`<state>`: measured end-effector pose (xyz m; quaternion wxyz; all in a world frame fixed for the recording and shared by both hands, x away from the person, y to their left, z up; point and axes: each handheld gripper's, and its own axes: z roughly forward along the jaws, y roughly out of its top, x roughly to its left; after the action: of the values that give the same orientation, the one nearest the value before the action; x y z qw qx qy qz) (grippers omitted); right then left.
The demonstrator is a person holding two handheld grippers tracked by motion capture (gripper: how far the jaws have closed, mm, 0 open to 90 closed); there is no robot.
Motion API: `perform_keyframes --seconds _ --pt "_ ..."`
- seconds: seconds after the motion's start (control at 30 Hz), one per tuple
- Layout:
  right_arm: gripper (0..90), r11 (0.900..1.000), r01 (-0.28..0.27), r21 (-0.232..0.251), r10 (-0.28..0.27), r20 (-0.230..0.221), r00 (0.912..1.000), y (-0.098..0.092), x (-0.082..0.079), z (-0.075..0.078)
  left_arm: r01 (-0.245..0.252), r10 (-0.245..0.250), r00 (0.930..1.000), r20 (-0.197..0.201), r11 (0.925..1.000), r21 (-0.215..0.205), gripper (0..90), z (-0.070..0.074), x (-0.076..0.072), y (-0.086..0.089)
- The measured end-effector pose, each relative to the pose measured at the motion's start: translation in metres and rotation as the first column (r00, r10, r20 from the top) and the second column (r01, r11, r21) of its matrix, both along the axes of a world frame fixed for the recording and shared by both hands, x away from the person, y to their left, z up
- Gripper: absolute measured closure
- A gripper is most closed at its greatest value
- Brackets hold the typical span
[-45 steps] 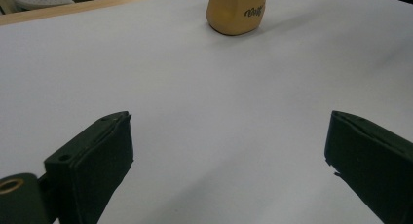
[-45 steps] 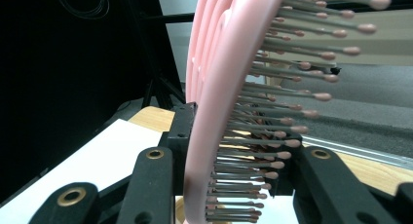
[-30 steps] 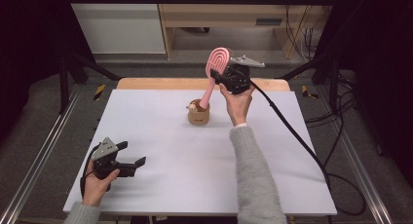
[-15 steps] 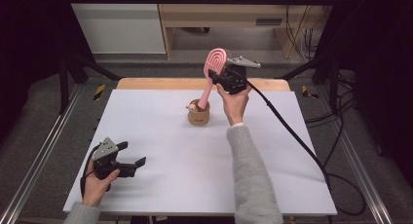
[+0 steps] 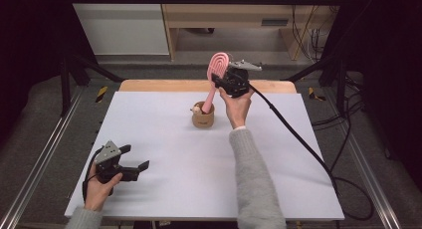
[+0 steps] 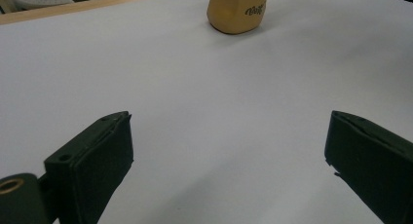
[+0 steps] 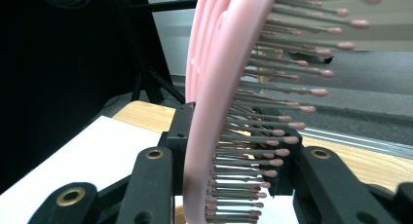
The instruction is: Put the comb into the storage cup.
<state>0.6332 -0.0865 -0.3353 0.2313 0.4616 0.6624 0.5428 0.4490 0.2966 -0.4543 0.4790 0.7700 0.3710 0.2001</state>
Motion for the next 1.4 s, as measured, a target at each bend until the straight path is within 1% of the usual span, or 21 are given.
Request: perform_keyframes --seconds 0.73,1.03,1.1,1.4 --pt "62.9 1.000 0.000 -0.023 -0.001 -0.031 0.9995 0.007 0.005 -0.017 0.001 -0.001 1.0000 0.001 1.0000 0.000 3.6 0.000 0.000 0.000" --pt "62.9 1.000 0.003 -0.019 -0.004 -0.055 0.9985 0.010 0.006 -0.027 0.002 -0.002 1.0000 0.000 1.0000 0.001 3.6 0.000 0.000 0.000" --pt "62.9 1.000 0.004 -0.011 -0.005 -0.062 0.9981 0.010 0.006 -0.030 0.003 -0.003 1.0000 0.000 1.0000 0.002 3.6 0.000 0.000 -0.001" --pt "62.8 1.000 0.009 -0.005 -0.009 -0.078 0.9969 0.010 0.006 -0.040 0.004 -0.004 1.0000 0.000 1.0000 0.003 3.6 0.000 0.000 -0.001"
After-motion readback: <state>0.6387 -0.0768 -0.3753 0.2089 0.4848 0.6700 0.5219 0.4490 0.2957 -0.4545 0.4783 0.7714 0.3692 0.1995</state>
